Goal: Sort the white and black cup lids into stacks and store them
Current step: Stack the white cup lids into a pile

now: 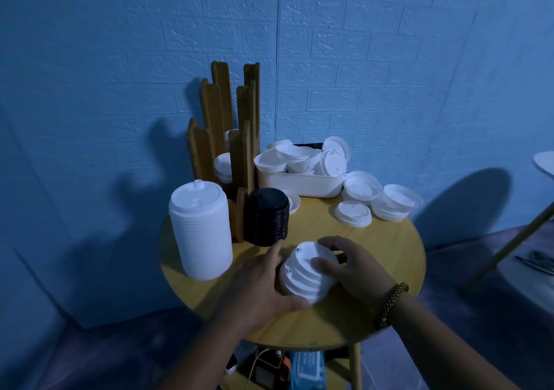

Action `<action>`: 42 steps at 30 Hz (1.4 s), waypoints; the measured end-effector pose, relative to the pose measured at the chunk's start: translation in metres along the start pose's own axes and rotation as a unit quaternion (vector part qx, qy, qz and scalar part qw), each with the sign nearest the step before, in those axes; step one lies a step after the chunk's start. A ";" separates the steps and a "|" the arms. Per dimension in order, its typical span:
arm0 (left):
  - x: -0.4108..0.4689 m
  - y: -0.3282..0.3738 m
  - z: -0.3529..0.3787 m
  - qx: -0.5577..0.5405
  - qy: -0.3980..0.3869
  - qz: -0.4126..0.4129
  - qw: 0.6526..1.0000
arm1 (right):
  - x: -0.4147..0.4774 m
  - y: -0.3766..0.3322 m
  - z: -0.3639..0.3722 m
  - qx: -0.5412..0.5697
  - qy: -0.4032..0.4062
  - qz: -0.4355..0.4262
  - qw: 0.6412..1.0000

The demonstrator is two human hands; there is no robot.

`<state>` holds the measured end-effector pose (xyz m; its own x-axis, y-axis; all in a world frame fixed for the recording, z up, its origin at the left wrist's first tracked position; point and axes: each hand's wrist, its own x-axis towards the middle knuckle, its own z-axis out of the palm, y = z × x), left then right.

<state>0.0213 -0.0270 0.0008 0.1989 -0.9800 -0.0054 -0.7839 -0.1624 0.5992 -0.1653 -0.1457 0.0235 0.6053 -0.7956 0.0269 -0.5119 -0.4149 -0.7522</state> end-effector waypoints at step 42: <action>-0.001 -0.002 0.002 0.022 0.029 0.050 0.998 | -0.003 -0.007 -0.002 0.000 -0.141 -0.032 0.990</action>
<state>0.0214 -0.0263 -0.0021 0.1520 -0.9833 0.0999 -0.8267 -0.0711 0.5582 -0.1647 -0.1413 0.0299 0.7823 -0.6131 -0.1100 -0.4674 -0.4610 -0.7543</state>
